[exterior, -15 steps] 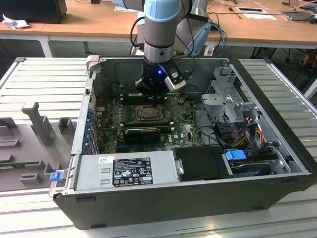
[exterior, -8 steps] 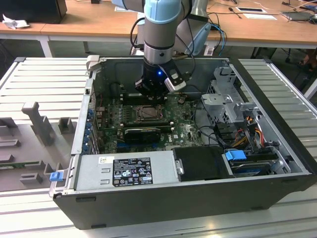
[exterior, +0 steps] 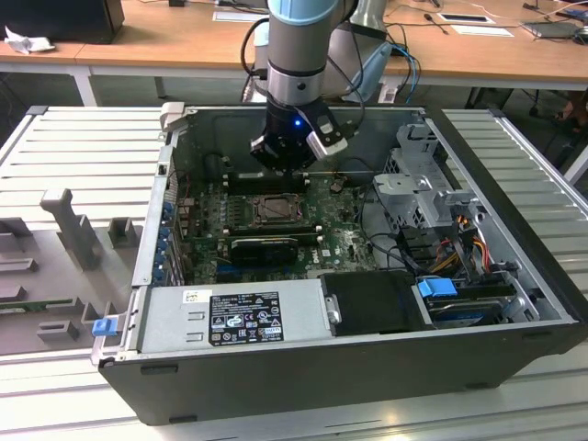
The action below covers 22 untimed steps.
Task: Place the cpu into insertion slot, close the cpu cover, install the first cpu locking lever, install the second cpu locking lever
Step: 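Install the first cpu locking lever, then install the second cpu locking lever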
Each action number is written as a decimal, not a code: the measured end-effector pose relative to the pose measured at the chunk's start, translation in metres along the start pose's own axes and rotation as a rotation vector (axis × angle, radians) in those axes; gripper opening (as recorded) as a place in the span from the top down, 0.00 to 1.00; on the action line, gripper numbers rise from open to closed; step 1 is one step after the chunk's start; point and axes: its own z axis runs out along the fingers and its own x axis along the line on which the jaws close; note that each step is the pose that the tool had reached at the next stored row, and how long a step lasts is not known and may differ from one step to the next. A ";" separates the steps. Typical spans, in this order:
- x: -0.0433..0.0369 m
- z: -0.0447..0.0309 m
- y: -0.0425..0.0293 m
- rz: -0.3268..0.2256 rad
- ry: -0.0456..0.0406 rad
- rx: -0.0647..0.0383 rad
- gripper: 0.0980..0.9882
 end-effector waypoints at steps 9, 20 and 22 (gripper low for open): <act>0.0004 -0.0005 -0.0057 0.000 0.0003 0.000 0.99; 0.0007 -0.0010 -0.0107 0.000 0.0005 0.000 0.99; 0.0007 -0.0012 -0.0107 0.000 0.0004 0.000 0.99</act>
